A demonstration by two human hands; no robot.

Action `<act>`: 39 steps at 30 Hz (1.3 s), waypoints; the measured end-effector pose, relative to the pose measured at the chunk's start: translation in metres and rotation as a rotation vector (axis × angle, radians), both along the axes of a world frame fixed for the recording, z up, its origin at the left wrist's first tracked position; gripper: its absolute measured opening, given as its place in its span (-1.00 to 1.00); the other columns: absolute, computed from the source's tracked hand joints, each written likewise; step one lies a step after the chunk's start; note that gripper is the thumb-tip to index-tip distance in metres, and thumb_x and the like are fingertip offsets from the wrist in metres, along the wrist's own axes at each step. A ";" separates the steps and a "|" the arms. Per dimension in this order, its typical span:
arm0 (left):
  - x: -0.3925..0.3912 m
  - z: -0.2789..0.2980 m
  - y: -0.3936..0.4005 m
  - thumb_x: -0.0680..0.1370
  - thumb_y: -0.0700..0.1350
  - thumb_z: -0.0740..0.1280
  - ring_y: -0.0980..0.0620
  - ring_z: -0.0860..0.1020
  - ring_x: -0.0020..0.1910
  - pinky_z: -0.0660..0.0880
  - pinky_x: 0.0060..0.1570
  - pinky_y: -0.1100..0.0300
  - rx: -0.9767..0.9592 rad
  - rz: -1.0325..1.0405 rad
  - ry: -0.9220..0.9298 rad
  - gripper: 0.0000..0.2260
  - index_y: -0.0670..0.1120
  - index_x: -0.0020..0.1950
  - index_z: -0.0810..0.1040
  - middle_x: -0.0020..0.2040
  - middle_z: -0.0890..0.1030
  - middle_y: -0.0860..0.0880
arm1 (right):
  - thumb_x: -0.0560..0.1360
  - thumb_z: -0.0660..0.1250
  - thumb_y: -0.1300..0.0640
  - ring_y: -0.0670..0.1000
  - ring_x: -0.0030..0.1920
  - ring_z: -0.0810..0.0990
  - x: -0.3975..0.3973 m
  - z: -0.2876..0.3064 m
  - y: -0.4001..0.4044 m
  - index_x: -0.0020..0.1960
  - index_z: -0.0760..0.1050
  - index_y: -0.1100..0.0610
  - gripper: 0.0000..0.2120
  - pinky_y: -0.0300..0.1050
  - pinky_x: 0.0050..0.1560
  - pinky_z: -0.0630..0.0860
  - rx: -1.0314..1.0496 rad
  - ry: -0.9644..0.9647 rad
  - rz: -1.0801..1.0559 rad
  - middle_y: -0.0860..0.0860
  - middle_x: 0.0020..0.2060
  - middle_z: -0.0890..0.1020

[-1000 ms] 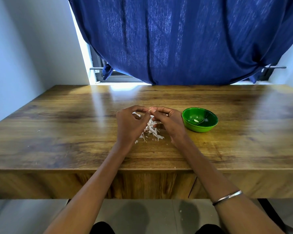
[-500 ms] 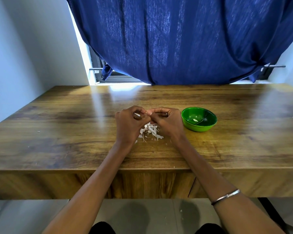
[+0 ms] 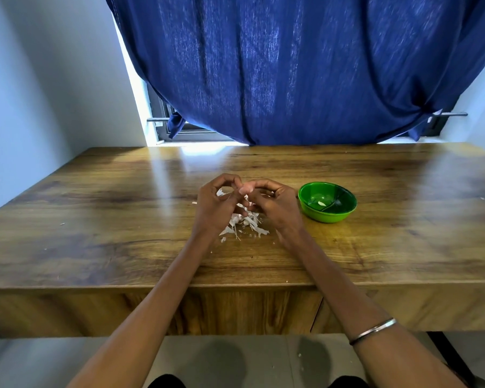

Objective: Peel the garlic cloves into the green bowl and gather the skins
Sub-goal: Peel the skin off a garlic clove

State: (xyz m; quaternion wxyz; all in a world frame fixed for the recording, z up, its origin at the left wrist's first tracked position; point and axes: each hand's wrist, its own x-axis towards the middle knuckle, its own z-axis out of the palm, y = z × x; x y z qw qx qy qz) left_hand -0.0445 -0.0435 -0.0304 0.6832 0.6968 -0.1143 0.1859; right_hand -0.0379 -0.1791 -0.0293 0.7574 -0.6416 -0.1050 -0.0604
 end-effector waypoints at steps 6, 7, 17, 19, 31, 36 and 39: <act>-0.002 0.001 -0.005 0.58 -0.31 0.42 0.06 0.60 -0.43 0.57 -0.40 0.21 -0.013 0.018 0.025 -0.92 -0.22 -0.11 0.59 -0.30 0.63 -0.01 | 0.54 0.43 0.28 0.00 -0.30 0.64 0.005 -0.005 0.006 -0.06 0.56 0.29 -0.93 -0.07 -0.34 0.60 -0.045 -0.065 -0.012 0.13 -0.19 0.69; -0.002 0.001 -0.006 0.58 -0.32 0.42 0.05 0.60 -0.43 0.58 -0.40 0.21 -0.032 0.024 0.030 -0.93 -0.23 -0.10 0.60 -0.28 0.64 0.00 | 0.55 0.42 0.27 -0.03 -0.28 0.66 0.005 -0.006 0.008 -0.07 0.54 0.28 -0.91 -0.10 -0.36 0.58 -0.061 -0.076 -0.030 0.14 -0.15 0.69; 0.004 -0.006 -0.016 0.57 -0.30 0.43 0.06 0.66 -0.34 0.61 -0.39 0.18 -0.073 0.130 -0.006 -0.85 -0.07 -0.12 0.61 -0.20 0.67 0.06 | 0.59 0.32 0.36 0.13 -0.06 0.73 0.012 -0.010 0.021 -0.02 0.41 0.36 -0.91 0.07 -0.25 0.69 -0.030 -0.163 -0.122 0.18 -0.09 0.65; 0.007 -0.009 -0.015 0.58 -0.34 0.41 0.05 0.66 -0.28 0.63 -0.34 0.14 -0.030 0.155 -0.042 -0.77 -0.01 -0.15 0.60 -0.18 0.67 0.06 | 0.58 0.32 0.35 0.18 -0.05 0.72 0.016 -0.014 0.022 -0.07 0.44 0.24 -0.90 0.06 -0.25 0.67 -0.086 -0.186 -0.150 0.16 -0.09 0.66; 0.008 -0.009 -0.013 0.64 -0.33 0.32 0.04 0.62 -0.38 0.56 -0.41 0.18 -0.107 0.107 -0.010 -0.82 -0.09 -0.11 0.51 -0.20 0.62 -0.02 | 0.55 0.40 0.31 -0.08 -0.22 0.71 0.011 -0.009 0.018 -0.03 0.58 0.30 -0.96 -0.16 -0.31 0.62 -0.070 -0.165 -0.209 0.12 -0.14 0.71; 0.003 -0.004 -0.007 0.58 -0.34 0.41 0.01 0.65 -0.43 0.55 -0.45 0.21 -0.193 0.200 0.023 -0.92 -0.18 -0.02 0.57 -0.15 0.68 -0.06 | 0.55 0.42 0.28 -0.02 -0.18 0.72 0.009 -0.007 0.014 -0.01 0.65 0.16 -0.93 -0.07 -0.12 0.68 0.090 0.002 -0.090 0.11 -0.14 0.74; 0.003 -0.006 -0.003 0.58 -0.32 0.41 -0.02 0.71 -0.33 0.63 -0.38 0.07 -0.056 0.256 -0.017 -0.87 -0.12 0.06 0.64 -0.09 0.74 -0.03 | 0.56 0.40 0.30 -0.07 -0.21 0.71 0.006 -0.003 0.012 0.05 0.64 0.21 -0.90 -0.13 -0.14 0.67 0.200 0.069 -0.033 0.10 -0.15 0.74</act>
